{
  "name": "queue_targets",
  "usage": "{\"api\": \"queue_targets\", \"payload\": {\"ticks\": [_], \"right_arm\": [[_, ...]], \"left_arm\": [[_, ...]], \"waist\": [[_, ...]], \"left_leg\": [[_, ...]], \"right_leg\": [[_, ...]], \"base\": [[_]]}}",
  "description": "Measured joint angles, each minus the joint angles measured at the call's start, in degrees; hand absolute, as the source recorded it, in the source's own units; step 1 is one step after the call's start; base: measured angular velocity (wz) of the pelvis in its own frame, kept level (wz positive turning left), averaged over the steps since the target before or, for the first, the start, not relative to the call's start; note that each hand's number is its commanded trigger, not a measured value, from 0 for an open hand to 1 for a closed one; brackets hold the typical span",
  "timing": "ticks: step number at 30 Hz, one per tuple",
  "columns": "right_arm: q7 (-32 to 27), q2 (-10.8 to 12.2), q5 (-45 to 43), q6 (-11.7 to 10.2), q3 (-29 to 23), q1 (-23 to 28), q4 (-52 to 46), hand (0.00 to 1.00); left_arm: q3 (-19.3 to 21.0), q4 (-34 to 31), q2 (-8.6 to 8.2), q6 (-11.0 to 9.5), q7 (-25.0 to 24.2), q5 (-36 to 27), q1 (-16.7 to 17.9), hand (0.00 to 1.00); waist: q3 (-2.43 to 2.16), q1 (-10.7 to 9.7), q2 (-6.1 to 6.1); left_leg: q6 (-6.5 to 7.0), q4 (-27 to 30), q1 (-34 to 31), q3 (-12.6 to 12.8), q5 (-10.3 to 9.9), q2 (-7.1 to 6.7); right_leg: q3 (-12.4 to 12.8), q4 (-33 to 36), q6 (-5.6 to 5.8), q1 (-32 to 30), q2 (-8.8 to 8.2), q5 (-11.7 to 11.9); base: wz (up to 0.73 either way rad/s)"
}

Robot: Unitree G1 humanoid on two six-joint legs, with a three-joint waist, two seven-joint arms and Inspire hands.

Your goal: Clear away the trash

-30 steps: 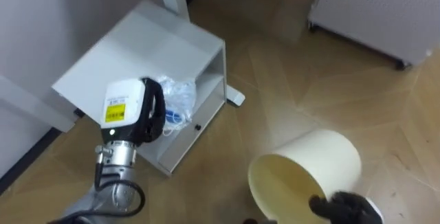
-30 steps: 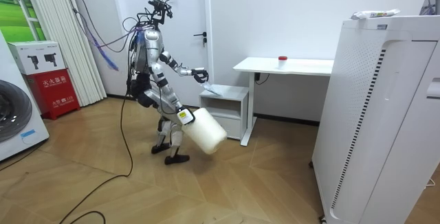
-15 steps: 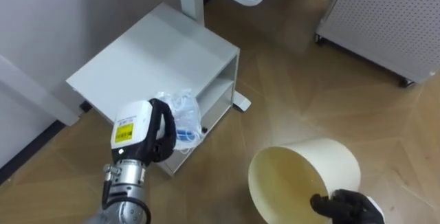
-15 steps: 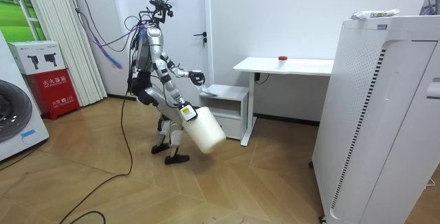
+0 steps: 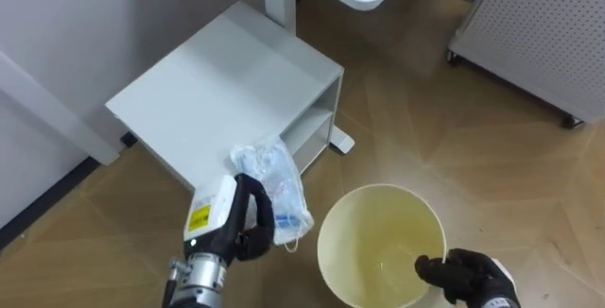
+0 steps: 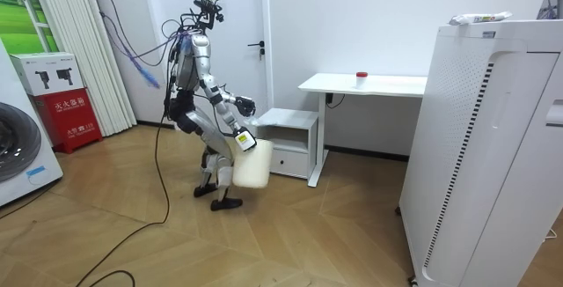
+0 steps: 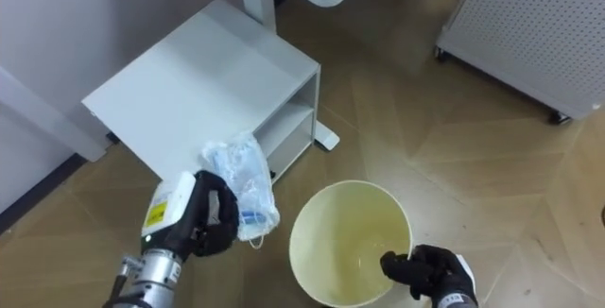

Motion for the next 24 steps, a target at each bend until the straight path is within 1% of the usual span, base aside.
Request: {"api": "queue_targets", "payload": {"ticks": [2, 3, 5, 6, 7, 8, 9, 10, 12, 14, 17, 22, 24], "right_arm": [[-0.7, 0.34, -0.01, -0.1, -0.07, 0.03, 0.25, 1.0], [-0.64, 0.44, 0.02, -0.1, -0.03, 0.04, 0.37, 1.0], [-0.47, 1.49, -0.05, -0.5, -0.04, 0.1, 0.58, 1.0], [-0.45, 1.8, -0.04, -0.73, -0.05, 0.1, 0.65, 1.0], [-0.2, 2.18, -0.05, -0.9, -0.05, 0.1, 0.65, 1.0], [0.05, 2.41, -0.05, -0.9, -0.04, 0.1, 0.65, 1.0], [0.12, 2.53, -0.08, -0.9, -0.04, 0.1, 0.65, 1.0], [0.13, 2.74, -0.06, -0.92, -0.04, 0.1, 0.65, 1.0], [0.12, 2.82, -0.07, -0.92, 0.08, 0.12, 1.07, 1.0], [0.11, 3.19, 0.1, -0.94, 0.08, 0.18, 1.84, 1.0], [0.11, 3.48, 0.19, -1.27, 0.08, 0.36, 2.2, 1.0], [0.1, 3.68, 0.19, -1.54, 0.08, 0.58, 2.47, 1.0], [0.2, 3.72, 0.19, -2.06, 0.08, 0.7, 2.47, 1.0]], "left_arm": [[-0.18, -2.37, 0.1, 0.0, -2.35, -0.92, 1.62, 1.0], [-0.36, -2.51, 0.05, 0.0, -3.03, -1.25, 1.86, 1.0], [-1.47, -2.53, -0.13, 0.01, -6.06, -2.68, 2.42, 1.0], [-1.62, -2.54, -0.41, 0.01, -6.87, -3.3, 2.51, 1.0], [-2.31, -2.64, -1.07, 0.01, -8.31, -4.83, 2.59, 1.0], [-2.62, -3.0, -1.55, 0.01, -9.82, -6.67, 3.01, 1.0], [-2.78, -3.21, -1.7, 0.01, -10.44, -7.65, 3.35, 1.0], [-3.25, -3.87, -2.31, 0.01, -11.63, -9.01, 4.22, 1.0], [-4.16, -4.39, -2.59, 0.01, -13.56, -9.84, 5.32, 1.0], [-4.6, -4.58, -3.02, 0.01, -15.94, -9.86, 6.35, 1.0], [-4.61, -4.59, -3.39, 0.0, -18.16, -9.87, 6.48, 1.0], [-4.59, -4.59, -3.81, -0.03, -19.66, -9.87, 6.47, 1.0], [-4.57, -4.59, -4.01, -0.04, -20.1, -9.86, 6.47, 1.0]], "waist": [[-0.17, 0.13, -0.16], [-0.28, 0.16, -0.23], [-0.53, 0.15, -0.47], [-0.57, 0.12, -0.5], [-0.71, 0.15, -0.5], [-0.91, 0.2, -0.47], [-0.98, 0.22, -0.47], [-1.07, 0.25, -0.54], [-1.08, 0.32, -0.55], [-1.21, 0.33, -0.78], [-1.3, 0.35, -1.01], [-1.28, 0.35, -1.09], [-1.27, 0.38, -1.1]], "left_leg": [[0.12, 0.03, 0.0, 0.01, -0.07, -0.02], [0.12, 0.03, 0.03, 0.02, -0.07, -0.02], [0.12, 0.12, 0.31, 0.08, -0.07, 0.0], [0.13, 0.13, 0.39, 0.09, -0.07, 0.05], [0.31, 0.04, 0.5, 0.07, 0.03, -0.06], [0.49, -0.07, 0.57, 0.19, 0.14, -0.08], [0.57, -0.08, 0.63, 0.35, 0.18, -0.07], [0.73, -0.19, 0.83, 0.52, 0.27, -0.08], [0.81, -0.25, 1.22, 0.57, 0.32, -0.13], [0.85, -0.28, 1.49, 0.57, 0.35, -0.12], [0.93, -0.27, 1.5, 0.62, 0.41, -0.11], [0.93, -0.38, 1.57, 0.71, 0.41, -0.11], [0.93, -0.54, 1.57, 0.73, 0.41, -0.11]], "right_leg": [[-0.12, -0.01, 0.09, 0.0, -0.12, 0.03], [-0.18, 0.0, 0.1, 0.01, -0.19, 0.04], [-0.4, -0.01, 0.1, 0.36, -0.29, 0.04], [-0.56, -0.04, 0.1, 0.48, -0.37, 0.04], [-0.9, -0.06, 0.09, 0.62, -0.77, 0.05], [-0.82, -0.07, 0.15, 0.64, -0.89, 0.12], [-0.75, -0.06, 0.18, 0.66, -0.92, 0.16], [-0.59, -0.07, 0.22, 0.75, -0.98, 0.24], [-0.54, -0.06, 0.24, 1.14, -1.09, 0.27], [-0.51, -0.06, 0.24, 1.4, -1.09, 0.27], [-0.46, -0.08, 0.23, 1.4, -1.08, 0.29], [-0.24, -0.31, 0.35, 1.39, -0.9, 0.41], [-0.24, -0.5, 0.38, 1.39, -0.86, 0.47]], "base": [[0.0], [0.0], [0.0], [0.0], [0.0], [0.0], [0.0], [0.0], [0.0], [0.0], [0.0], [-0.01], [0.0]]}}
